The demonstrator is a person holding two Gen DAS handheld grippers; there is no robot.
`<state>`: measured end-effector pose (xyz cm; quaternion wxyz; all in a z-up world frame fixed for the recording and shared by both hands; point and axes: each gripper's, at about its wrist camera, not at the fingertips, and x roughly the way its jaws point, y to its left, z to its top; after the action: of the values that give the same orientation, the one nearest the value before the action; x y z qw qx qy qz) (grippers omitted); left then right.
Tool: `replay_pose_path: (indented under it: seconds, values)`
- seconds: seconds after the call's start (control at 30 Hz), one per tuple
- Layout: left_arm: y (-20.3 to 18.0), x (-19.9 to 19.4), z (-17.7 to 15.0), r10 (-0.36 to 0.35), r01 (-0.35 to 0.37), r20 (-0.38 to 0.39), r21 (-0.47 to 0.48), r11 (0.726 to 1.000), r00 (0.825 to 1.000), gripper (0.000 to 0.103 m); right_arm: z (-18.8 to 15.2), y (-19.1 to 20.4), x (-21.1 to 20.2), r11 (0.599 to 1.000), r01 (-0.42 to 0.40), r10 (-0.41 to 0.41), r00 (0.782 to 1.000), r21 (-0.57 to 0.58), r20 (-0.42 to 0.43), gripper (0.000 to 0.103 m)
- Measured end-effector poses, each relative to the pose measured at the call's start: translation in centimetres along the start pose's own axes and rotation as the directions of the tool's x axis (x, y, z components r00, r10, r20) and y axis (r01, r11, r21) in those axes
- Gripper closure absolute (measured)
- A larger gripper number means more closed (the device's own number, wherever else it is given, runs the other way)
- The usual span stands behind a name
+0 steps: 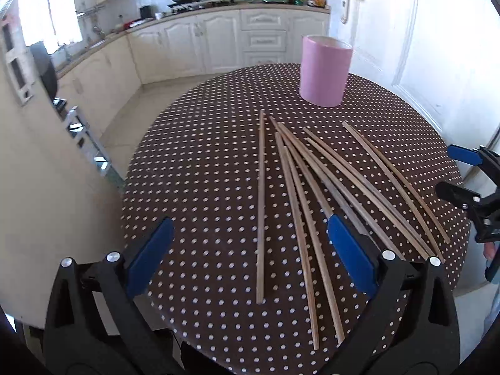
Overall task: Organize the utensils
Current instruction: 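Lower the left tool toward a wooden chopstick while the right tool lowers toward another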
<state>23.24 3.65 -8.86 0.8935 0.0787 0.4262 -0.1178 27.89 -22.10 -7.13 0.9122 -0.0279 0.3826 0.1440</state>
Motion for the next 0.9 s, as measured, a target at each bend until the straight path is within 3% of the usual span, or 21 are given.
replay_pose_path:
  seconds: [0.1,0.2,0.37,0.5,0.57,0.77,0.87,0.9]
  values:
    - [0.5,2.0,1.7,-0.009,0.009,-0.062,0.003,1.0,0.998,0.006,0.8,-1.0,1.2,1.0,-0.009,0.01,0.998,0.026,-0.058,0.011]
    - [0.9,4.0,3.4,-0.067,0.066,-0.117,-0.015,0.998,0.991,0.006,1.4,-1.7,2.2,0.998,-0.03,0.035,0.993,0.049,-0.11,0.011]
    - [1.1,7.3,6.1,-0.071,0.07,-0.199,-0.014,0.997,0.977,0.021,2.6,-2.6,4.2,0.997,-0.047,0.058,0.98,0.062,-0.189,0.016]
    - [1.5,9.9,8.2,-0.063,0.06,-0.254,-0.02,0.998,0.965,0.034,3.8,-3.1,6.0,0.996,-0.051,0.068,0.966,0.074,-0.25,0.034]
    - [1.7,10.9,8.7,-0.074,0.068,-0.272,-0.03,0.997,0.959,0.046,4.1,-3.3,6.8,0.996,-0.049,0.067,0.959,0.072,-0.277,0.042]
    - [2.3,13.8,10.7,-0.057,0.059,-0.307,-0.003,0.998,0.95,0.048,5.4,-3.1,8.6,0.999,-0.033,0.04,0.938,0.026,-0.343,0.055]
    - [2.2,15.0,12.3,-0.047,0.054,-0.321,0.015,0.998,0.946,0.048,6.5,-2.0,9.9,0.999,-0.02,0.007,0.923,-0.031,-0.384,0.065]
    - [2.2,15.4,12.8,-0.045,0.054,-0.326,0.021,0.998,0.944,0.048,6.8,-1.6,10.2,0.998,-0.002,-0.023,0.917,-0.064,-0.398,0.073]
